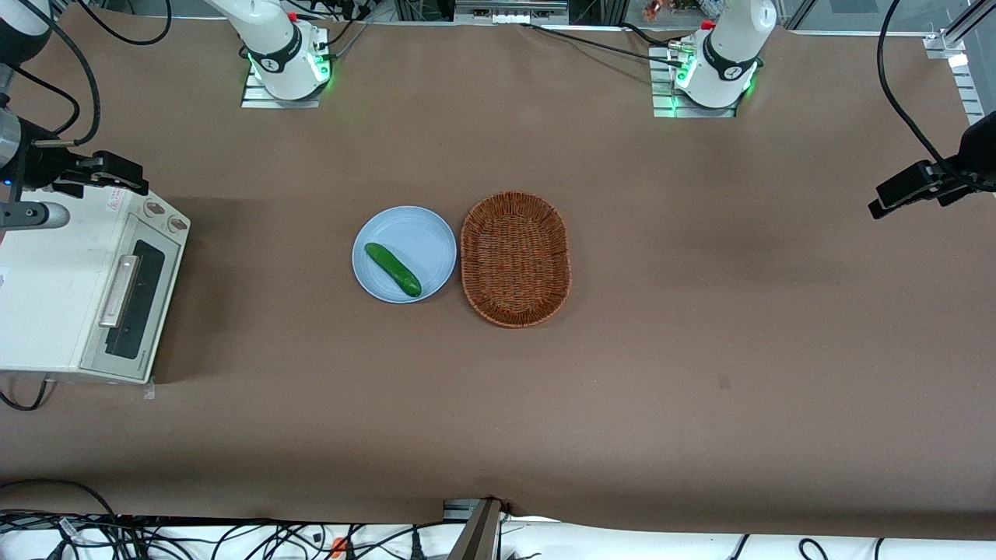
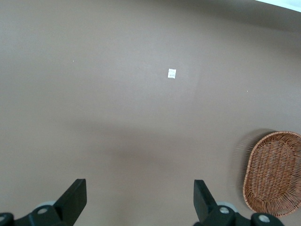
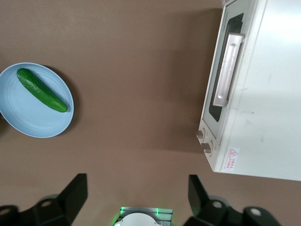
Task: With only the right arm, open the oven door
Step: 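Move the right gripper down to the oven door handle and grip it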
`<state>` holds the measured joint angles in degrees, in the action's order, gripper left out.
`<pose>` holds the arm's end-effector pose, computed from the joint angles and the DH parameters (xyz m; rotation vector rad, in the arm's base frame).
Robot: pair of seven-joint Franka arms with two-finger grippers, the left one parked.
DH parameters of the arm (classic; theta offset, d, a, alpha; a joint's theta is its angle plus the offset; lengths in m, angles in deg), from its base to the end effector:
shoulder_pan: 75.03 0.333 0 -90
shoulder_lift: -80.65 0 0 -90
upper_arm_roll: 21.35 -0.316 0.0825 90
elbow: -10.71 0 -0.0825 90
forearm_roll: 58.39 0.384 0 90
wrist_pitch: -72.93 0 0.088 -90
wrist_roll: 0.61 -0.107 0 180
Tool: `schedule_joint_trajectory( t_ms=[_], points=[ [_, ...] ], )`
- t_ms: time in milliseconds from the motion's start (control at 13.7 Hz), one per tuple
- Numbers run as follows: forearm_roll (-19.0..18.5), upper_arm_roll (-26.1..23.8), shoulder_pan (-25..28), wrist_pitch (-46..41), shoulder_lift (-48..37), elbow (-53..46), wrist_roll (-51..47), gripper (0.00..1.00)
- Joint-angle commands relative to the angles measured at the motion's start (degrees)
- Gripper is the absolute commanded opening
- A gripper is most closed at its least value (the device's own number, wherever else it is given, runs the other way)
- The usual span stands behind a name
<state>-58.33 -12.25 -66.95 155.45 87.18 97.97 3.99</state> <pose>0.5716 -0.0052 0.5731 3.1177 0.0963 -0.3064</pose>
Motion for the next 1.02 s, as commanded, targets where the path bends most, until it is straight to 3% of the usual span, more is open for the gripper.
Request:
schedule_joint_trajectory(
  t_ms=[0, 219, 510, 947],
  points=[
    [-1.02, -0.13, 1.41, -0.96, 1.11, 0.19, -0.03, 0.66],
    [-1.02, -0.13, 2.64, -0.96, 3.83, 0.19, -0.12, 0.33],
    [-1.72, -0.04, 4.14, -0.78, 7.61, 0.28, -0.12, 0.04],
    [-11.12, -0.13, 6.25, 3.43, 14.03, 0.37, -0.03, 0.0]
  ],
)
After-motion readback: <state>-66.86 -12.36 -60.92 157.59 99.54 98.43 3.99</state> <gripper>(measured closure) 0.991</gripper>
